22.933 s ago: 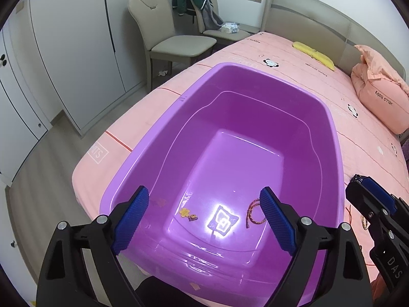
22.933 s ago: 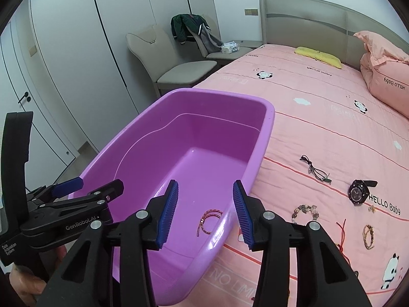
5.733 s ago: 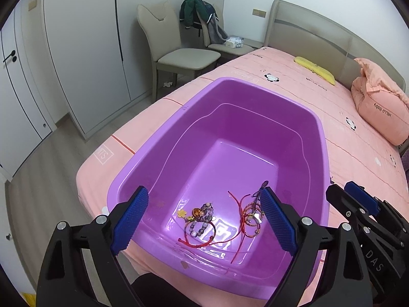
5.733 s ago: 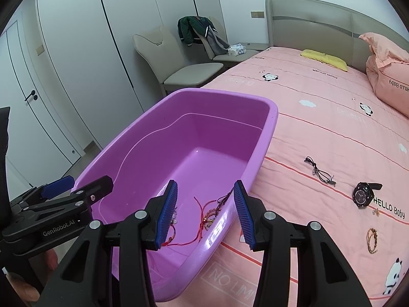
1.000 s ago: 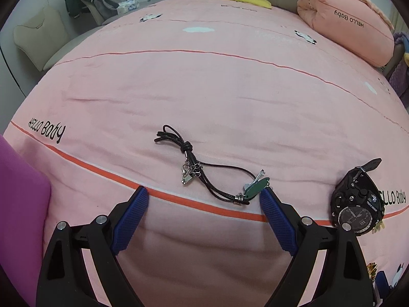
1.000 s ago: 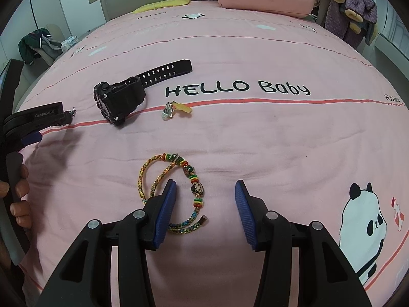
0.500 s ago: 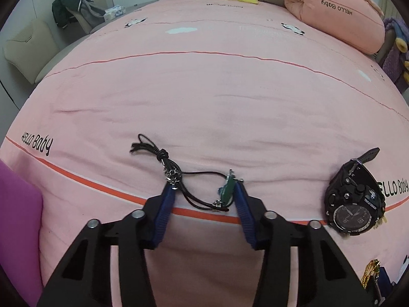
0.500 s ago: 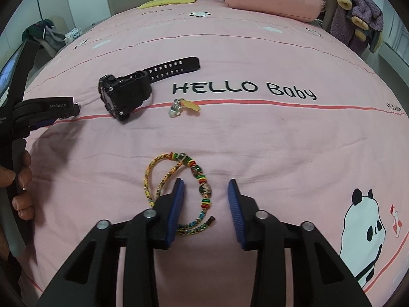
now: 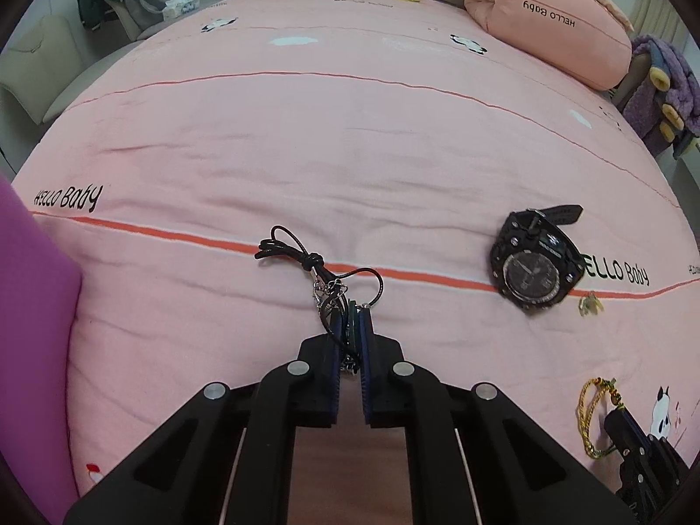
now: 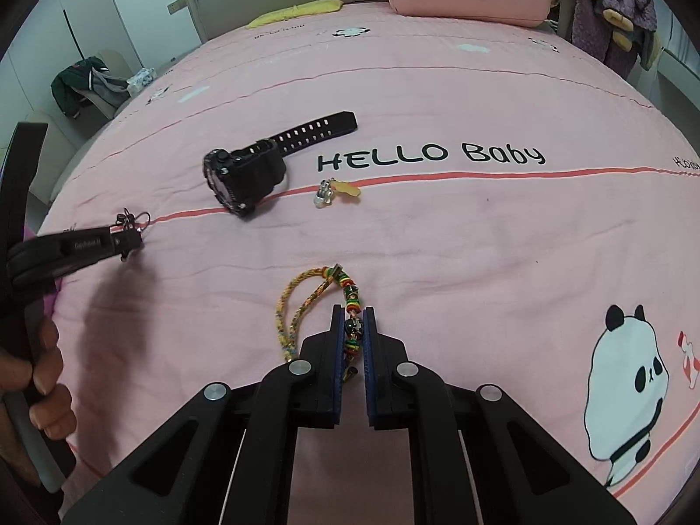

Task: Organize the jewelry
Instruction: 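Carry the black cord necklace and gold beaded bracelet with both tools over the purple basin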

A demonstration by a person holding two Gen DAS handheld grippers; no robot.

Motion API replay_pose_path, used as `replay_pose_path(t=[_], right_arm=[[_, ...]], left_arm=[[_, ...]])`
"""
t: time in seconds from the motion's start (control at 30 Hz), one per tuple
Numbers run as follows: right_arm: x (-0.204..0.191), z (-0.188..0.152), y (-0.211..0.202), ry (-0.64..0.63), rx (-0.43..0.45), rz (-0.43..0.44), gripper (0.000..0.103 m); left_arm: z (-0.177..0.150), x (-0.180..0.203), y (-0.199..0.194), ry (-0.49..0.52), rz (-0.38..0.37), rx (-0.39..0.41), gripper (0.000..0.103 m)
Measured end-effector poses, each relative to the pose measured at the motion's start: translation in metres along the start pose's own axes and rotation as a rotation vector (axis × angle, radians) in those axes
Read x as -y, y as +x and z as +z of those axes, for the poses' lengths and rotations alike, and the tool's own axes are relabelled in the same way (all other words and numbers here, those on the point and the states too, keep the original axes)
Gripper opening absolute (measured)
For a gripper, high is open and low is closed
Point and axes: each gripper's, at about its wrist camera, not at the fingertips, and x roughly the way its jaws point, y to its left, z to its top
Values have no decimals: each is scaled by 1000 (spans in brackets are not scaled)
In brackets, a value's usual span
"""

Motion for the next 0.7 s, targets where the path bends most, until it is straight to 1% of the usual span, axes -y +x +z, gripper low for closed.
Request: replay_pose_path(t=[0.17, 0.37, 0.5, 0.7], right_arm=[[-6, -5, -30, -13, 19, 19, 8], [-17, -14, -72, -32, 56, 44, 8], [-28, -21, -101, -48, 79, 69, 8], [-54, -26, -149, -88, 135, 119, 8]], left_arm=[[-24, 1, -34, 2, -17, -5, 8], [-49, 0, -82, 25, -27, 28, 8], [-62, -2, -120, 43, -49, 68, 8], [-77, -16, -184, 39, -69, 155, 8]])
